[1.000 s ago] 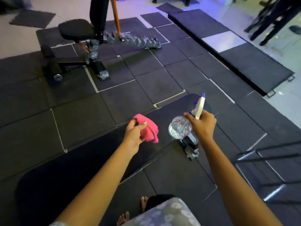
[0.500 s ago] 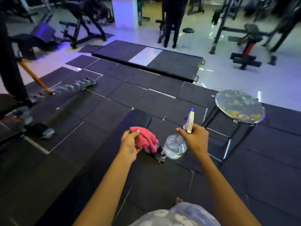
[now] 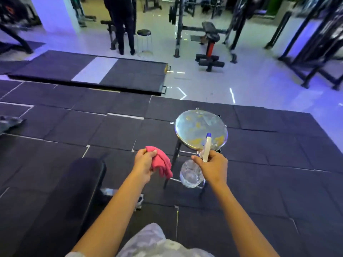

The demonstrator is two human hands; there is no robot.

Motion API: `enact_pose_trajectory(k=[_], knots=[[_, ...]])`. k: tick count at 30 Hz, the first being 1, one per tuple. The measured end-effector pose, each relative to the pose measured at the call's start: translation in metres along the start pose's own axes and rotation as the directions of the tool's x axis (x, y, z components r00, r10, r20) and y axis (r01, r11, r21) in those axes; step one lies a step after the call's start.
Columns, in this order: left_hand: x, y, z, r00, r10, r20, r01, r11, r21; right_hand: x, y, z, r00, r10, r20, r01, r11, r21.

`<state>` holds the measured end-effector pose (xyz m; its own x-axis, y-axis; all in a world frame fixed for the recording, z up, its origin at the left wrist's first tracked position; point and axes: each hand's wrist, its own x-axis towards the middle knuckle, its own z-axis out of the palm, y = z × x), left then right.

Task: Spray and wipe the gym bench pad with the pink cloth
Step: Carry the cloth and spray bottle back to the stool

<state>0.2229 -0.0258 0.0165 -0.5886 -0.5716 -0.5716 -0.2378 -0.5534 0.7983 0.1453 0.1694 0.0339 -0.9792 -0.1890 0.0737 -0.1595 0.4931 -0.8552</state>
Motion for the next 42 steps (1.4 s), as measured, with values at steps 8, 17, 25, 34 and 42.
enact_pose_trajectory(k=[8, 17, 25, 34, 42], knots=[[0.101, 0.043, 0.114, 0.971, -0.067, 0.228, 0.054, 0.996, 0.065, 0.108, 0.028, 0.0, 0.977, 0.13, -0.167, -0.137, 0.99, -0.027], [0.227, 0.064, 0.21, 0.92, -0.124, 0.371, 0.064, 0.983, 0.171, 0.233, 0.031, 0.013, 0.911, 0.224, -0.346, -0.247, 0.969, -0.024], [0.286, 0.026, 0.177, 0.896, 0.13, 0.424, -0.434, 0.458, 0.776, 0.274, 0.053, 0.037, 0.874, 0.325, -0.361, -0.379, 0.921, -0.09], [0.304, 0.01, 0.167, 0.553, -0.229, 0.801, -0.813, -0.358, 0.459, 0.286, 0.058, 0.043, 0.875, 0.311, -0.372, -0.381, 0.915, -0.131], [0.302, 0.003, 0.159, 0.552, -0.056, 0.832, -0.765, -0.43, 0.479, 0.266, 0.023, 0.04, 0.883, 0.397, -0.251, -0.403, 0.915, 0.031]])
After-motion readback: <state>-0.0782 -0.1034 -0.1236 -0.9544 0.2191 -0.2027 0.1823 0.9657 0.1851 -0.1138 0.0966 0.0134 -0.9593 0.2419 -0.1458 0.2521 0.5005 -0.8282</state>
